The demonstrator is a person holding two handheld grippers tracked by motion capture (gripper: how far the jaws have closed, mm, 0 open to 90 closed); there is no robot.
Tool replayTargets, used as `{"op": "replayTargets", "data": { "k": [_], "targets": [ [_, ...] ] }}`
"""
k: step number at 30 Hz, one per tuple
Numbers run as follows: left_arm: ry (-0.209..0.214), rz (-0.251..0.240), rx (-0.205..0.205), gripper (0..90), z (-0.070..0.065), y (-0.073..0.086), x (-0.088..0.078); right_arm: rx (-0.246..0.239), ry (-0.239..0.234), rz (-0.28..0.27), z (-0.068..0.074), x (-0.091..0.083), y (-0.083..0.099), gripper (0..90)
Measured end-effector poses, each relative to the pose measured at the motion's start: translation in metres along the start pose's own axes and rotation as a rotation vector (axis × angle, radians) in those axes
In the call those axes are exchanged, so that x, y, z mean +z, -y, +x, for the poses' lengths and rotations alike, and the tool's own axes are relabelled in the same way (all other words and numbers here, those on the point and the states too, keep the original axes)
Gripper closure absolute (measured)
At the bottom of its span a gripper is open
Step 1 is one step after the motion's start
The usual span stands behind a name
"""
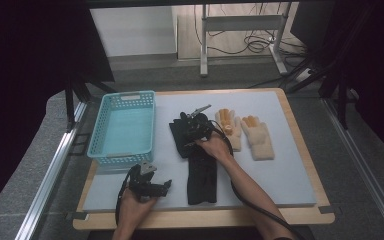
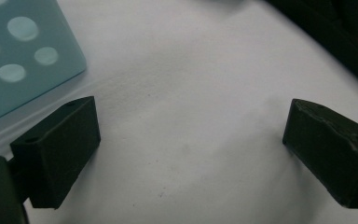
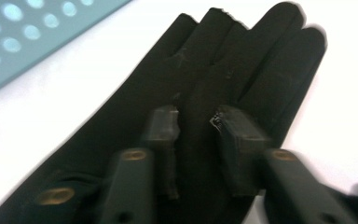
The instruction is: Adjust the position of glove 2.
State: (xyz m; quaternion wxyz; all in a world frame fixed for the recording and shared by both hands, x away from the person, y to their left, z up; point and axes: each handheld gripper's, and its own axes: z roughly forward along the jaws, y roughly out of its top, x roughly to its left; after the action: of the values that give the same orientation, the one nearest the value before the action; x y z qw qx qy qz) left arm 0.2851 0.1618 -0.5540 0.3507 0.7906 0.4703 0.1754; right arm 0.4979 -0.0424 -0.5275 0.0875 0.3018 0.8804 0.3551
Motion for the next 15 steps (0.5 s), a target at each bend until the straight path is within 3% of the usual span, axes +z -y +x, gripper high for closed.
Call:
{"op": "replayTargets", "data": {
  "k": [3, 6, 15],
  "targets": [
    [0.0, 0.0, 0.001, 4.3, 0.0, 0.0, 0.0, -0.008, 0.011, 0.014, 0.003, -0.002, -0.001, 82.4],
    [0.0, 0.0, 0.001, 4.3, 0.0, 0.0, 0.0, -0.002, 0.014, 0.017, 0.004, -0.003, -0.003, 86.2],
    [0.0, 0.001, 0.0, 4.3, 0.0, 0.0, 0.0, 0.067, 0.025, -0.036, 0.001, -0.016, -0.007, 87.4]
  ]
}}
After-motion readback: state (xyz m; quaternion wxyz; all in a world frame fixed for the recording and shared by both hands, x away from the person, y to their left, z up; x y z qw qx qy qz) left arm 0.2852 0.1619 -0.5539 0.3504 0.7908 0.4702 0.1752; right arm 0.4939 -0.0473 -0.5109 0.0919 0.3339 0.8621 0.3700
